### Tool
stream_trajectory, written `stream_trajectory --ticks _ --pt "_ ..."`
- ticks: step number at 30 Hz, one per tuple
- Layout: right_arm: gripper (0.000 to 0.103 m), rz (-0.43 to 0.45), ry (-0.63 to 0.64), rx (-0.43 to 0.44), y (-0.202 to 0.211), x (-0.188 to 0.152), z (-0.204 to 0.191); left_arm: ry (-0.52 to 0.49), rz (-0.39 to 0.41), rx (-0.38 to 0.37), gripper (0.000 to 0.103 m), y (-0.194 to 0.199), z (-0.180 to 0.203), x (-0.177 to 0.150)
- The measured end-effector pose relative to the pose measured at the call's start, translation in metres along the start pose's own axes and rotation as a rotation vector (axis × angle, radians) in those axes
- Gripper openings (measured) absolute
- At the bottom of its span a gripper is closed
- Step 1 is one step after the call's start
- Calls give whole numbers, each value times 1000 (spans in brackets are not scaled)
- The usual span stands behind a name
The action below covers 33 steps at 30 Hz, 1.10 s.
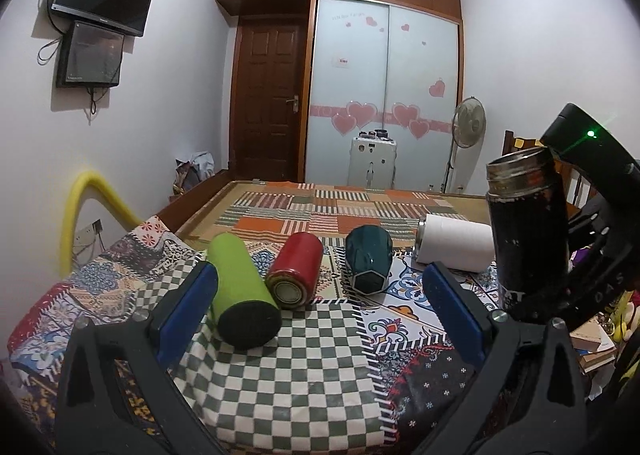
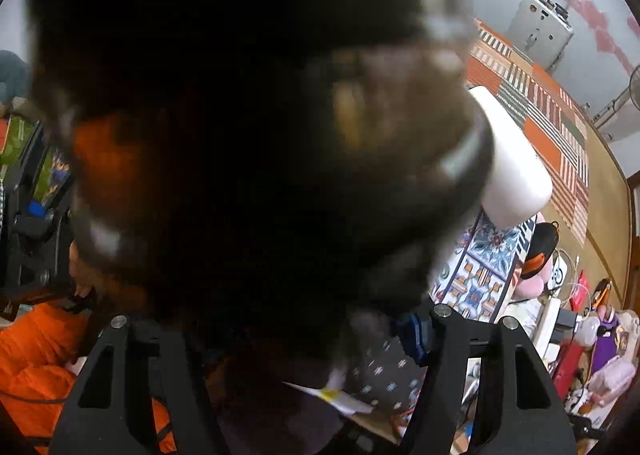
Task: Flip cup upright
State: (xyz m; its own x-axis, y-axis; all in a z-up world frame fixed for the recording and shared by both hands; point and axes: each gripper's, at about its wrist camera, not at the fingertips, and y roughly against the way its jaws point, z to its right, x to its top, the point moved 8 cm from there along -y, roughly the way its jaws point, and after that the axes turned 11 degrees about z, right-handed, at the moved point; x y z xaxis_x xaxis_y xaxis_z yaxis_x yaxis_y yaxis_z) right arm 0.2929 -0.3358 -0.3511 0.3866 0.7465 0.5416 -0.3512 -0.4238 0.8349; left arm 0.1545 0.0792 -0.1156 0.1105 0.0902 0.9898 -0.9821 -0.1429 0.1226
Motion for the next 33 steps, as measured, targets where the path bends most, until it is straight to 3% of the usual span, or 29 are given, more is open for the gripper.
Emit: stream_trajectory --ticks 8,22,28,33 --pt "63 -29 12 -3 -6 4 -14 10 0 15 103 11 -14 -2" --pt "63 -21 24 18 -75 42 -3 38 -40 52 103 -1 -32 -18" --pt "62 -107 3 37 -111 27 -7 44 -58 54 103 -10 -36 -25" --pt "62 -109 -15 54 -124 24 1 48 -85 54 103 -20 -35 -34"
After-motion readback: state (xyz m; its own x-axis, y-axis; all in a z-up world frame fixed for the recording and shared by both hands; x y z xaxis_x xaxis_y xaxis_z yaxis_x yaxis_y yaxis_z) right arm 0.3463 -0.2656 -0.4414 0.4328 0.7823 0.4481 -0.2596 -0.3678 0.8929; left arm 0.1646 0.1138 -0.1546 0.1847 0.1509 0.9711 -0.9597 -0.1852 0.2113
